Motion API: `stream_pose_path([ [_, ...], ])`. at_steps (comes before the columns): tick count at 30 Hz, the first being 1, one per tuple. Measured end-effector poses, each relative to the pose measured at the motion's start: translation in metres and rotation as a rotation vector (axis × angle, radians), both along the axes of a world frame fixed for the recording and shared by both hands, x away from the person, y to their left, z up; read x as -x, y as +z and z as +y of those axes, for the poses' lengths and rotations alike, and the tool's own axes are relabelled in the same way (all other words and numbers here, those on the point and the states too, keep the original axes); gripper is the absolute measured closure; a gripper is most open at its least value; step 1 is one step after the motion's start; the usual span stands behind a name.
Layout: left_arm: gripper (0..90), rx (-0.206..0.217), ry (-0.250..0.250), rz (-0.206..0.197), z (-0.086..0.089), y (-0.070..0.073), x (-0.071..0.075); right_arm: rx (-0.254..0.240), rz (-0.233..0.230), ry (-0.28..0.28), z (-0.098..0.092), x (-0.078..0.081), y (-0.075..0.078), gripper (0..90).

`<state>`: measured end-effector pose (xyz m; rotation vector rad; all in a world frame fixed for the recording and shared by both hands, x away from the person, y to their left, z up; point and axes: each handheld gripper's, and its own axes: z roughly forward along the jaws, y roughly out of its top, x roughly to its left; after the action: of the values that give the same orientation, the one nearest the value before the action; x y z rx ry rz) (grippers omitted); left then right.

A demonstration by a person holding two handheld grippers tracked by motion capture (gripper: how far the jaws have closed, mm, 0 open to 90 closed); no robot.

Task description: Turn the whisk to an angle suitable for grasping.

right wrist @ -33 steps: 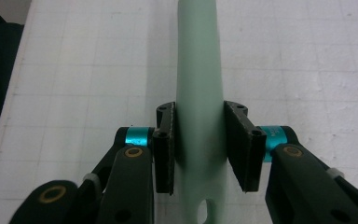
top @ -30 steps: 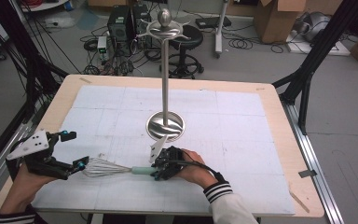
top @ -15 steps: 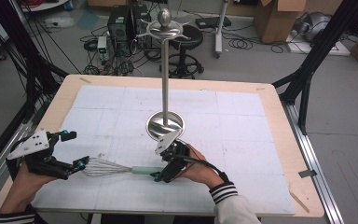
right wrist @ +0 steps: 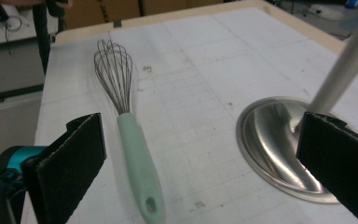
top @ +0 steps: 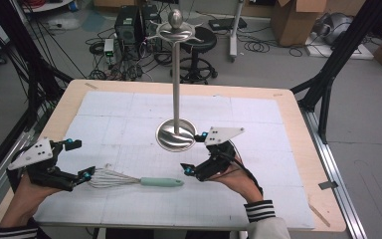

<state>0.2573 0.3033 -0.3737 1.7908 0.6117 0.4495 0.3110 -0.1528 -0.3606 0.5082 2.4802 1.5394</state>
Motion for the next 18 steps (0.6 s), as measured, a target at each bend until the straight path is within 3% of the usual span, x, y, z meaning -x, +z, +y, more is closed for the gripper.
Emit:
stream_pose_path([
  [2, 1.7, 0.001, 0.001, -0.001, 0.0, 0.0, 0.0, -0.014, 0.002, 0.004, -0.005, 0.001, 0.001, 0.2],
  [7, 1.7, 0.002, 0.002, 0.0, 0.0, 0.0, 0.0, -0.029, -0.032, -0.053, -0.032, 0.01, 0.006, 0.2],
  [10, 1.7, 0.001, 0.0, 0.0, 0.0, 0.0, 0.0, -0.077, -0.05, -0.12, -0.059, 0.017, 0.01, 0.2],
  [11, 1.7, 0.003, -0.001, -0.001, 0.0, 0.0, 0.0, -0.077, -0.05, -0.12, -0.059, 0.017, 0.01, 0.2],
  [12, 1.7, 0.005, 0.0, -0.001, 0.0, 0.0, 0.0, -0.095, -0.067, -0.152, -0.073, 0.021, 0.011, 0.2],
  [13, 1.7, 0.005, 0.0, -0.001, 0.0, 0.0, 0.0, -0.095, -0.067, -0.152, -0.073, 0.021, 0.011, 0.2],
  [18, 1.7, 0.008, 0.001, 0.0, 0.0, 0.0, 0.0, -0.116, -0.107, -0.24, -0.111, 0.035, 0.014, 0.2],
])
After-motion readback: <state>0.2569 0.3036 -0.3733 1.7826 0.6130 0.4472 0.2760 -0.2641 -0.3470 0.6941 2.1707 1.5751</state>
